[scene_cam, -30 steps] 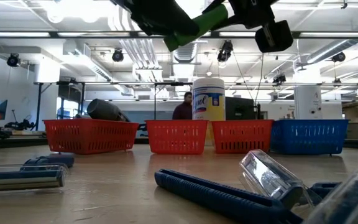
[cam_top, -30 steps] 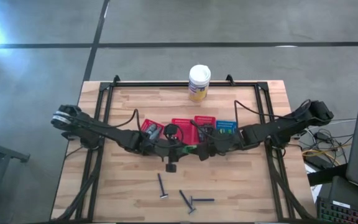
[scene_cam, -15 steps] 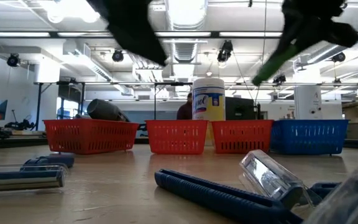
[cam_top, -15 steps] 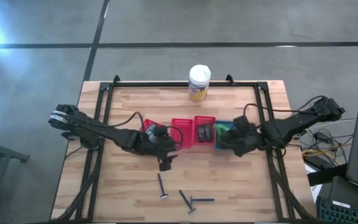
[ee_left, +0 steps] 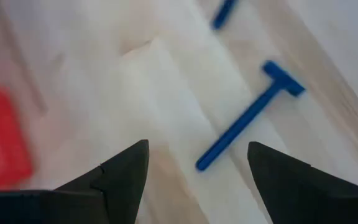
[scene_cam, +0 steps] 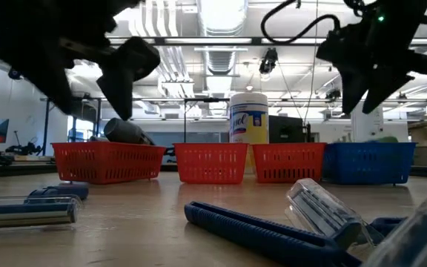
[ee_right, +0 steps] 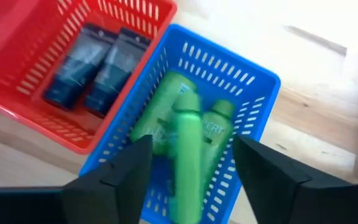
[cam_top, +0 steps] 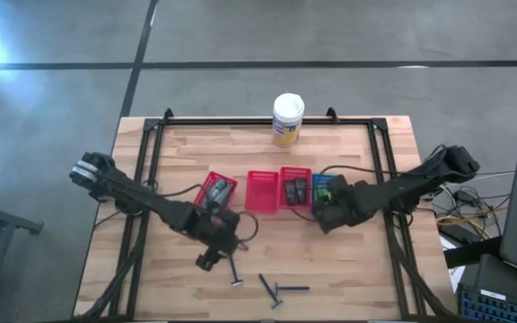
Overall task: Pick & Place Travel size toiletries
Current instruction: Put the blue razor into the middle red bin
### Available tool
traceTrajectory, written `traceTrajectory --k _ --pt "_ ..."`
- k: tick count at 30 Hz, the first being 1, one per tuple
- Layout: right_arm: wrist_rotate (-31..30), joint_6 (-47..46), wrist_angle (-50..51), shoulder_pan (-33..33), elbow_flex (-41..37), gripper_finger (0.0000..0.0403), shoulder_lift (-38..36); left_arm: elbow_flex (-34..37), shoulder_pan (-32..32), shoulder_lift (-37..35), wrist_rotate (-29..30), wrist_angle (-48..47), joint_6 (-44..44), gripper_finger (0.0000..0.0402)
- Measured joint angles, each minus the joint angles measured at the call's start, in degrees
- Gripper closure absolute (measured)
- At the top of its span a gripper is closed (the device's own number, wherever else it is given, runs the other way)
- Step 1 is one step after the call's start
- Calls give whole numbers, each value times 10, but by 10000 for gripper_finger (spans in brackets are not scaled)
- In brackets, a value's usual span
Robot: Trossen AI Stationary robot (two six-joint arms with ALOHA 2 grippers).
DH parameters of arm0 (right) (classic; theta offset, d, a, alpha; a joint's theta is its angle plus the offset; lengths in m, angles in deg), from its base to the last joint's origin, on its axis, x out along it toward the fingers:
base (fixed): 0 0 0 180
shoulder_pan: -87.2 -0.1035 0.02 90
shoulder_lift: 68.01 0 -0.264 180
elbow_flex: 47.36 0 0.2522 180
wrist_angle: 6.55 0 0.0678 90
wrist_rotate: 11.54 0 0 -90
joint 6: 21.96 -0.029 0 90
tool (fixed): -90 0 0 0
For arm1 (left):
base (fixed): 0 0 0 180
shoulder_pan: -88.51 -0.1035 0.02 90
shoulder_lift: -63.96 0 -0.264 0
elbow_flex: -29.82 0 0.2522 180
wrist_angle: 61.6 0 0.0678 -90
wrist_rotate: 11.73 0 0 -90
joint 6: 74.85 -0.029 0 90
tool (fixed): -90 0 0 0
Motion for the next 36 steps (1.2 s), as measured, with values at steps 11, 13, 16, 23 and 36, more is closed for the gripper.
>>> traceTrajectory --k 11,13,16,23,36 --pt "20 38 2 -8 38 101 12 43 17 39 -22 94 -84 128" --pt "20 57 4 -8 48 92 8 43 17 51 -43 99 -111 131" --pt "21 61 15 -8 58 81 4 44 18 74 -73 110 -146 138" --pt "25 58 19 -9 72 67 -2 30 18 126 -99 131 -163 166" --pt "42 64 31 -21 79 119 -7 13 16 141 -107 133 -106 360"
